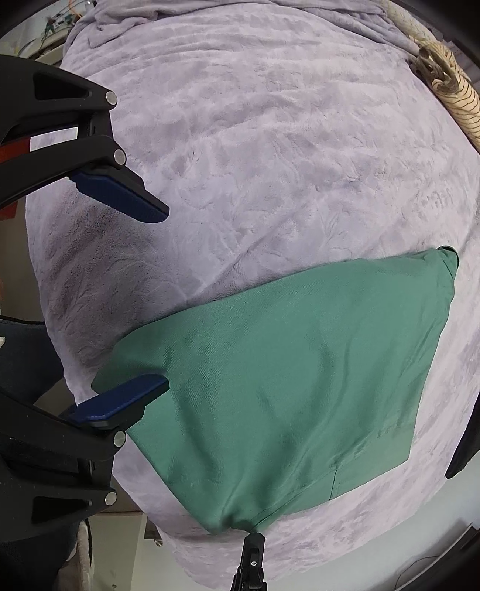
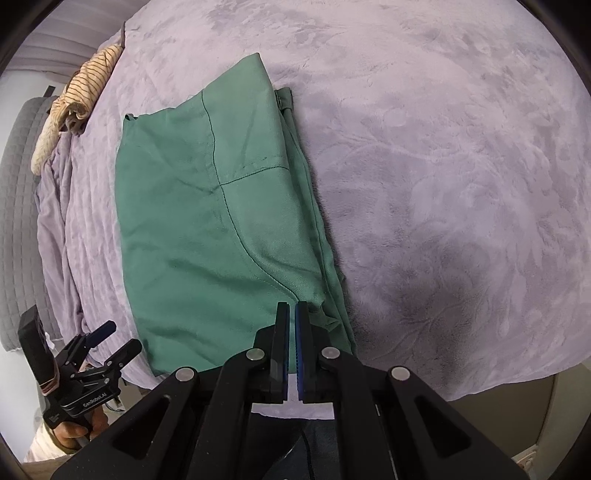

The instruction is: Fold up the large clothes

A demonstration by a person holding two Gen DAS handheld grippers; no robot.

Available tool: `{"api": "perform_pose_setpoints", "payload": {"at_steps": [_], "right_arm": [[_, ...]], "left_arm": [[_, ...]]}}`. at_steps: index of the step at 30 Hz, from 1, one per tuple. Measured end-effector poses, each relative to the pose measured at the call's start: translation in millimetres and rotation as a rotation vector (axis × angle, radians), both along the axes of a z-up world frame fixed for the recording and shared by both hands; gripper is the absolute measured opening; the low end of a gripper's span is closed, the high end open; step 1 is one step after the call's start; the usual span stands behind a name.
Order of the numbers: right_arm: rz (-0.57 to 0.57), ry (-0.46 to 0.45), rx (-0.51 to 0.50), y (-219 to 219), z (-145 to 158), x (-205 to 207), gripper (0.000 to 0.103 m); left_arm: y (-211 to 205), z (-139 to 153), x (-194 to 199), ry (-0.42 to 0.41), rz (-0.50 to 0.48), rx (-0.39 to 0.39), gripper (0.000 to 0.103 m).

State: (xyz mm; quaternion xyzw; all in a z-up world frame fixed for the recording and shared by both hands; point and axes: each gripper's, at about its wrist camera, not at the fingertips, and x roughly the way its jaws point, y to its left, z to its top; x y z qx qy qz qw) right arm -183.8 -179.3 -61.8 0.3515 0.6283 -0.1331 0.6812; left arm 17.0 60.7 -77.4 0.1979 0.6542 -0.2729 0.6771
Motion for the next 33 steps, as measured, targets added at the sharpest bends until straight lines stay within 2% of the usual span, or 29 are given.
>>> {"api": "perform_pose_setpoints", "payload": {"at_steps": [2,3,4,12,18,23,27,28,29,30,31,33], "right_arm": [[0.006,-0.006,-0.015,0.2,5.9,3.3,0.003],[0.009,-0.011,-0.019,-0.1,8.9,5.0,0.003],[0.013,-0.014,-0.022,-0.1,11.3,6.7,0.003],[0.056,-0.008,-0.053,6.2,20.5,18.4,0.003],[0.089,0.025,-0.069,14.2,19.5,22.2,0.003],[0.112,0.043,-0.123,18.1,27.0,24.8,0.003],[0.131,0.024,-0.165,18.4,43.2,31.9,0.005],[0.139,0.019,-0.181,19.0,48.1,34.0,0.011],[0.145,0.015,-0.192,19.3,51.9,35.9,0.038],[0.151,0.007,-0.205,20.0,56.7,37.9,0.077],[0.158,-0.006,-0.214,21.5,61.3,39.9,0.087],[0.176,-0.027,-0.241,25.3,71.8,43.6,0.088]], "left_arm": [[0.2,2.4,3.3,-0.002,0.014,-0.002,0.086],[0.5,3.1,5.0,-0.002,0.021,0.001,0.09],[-0.1,3.7,5.8,-0.005,0.027,0.009,0.103],[-6.1,11.5,4.0,-0.005,0.021,0.012,0.103],[-5.9,6.2,5.1,0.051,0.068,0.047,0.103],[-8.5,26.3,15.5,-0.02,0.114,0.069,0.103],[-13.3,47.2,24.4,-0.069,0.157,0.051,0.103],[-14.0,51.5,26.0,-0.072,0.167,0.041,0.103],[-14.9,55.3,26.9,-0.074,0.177,0.032,0.103],[-16.1,59.2,27.5,-0.076,0.183,0.024,0.103],[-18.1,61.3,27.9,-0.079,0.185,0.021,0.103],[-21.4,68.3,31.5,-0.082,0.184,0.013,0.103]]}}
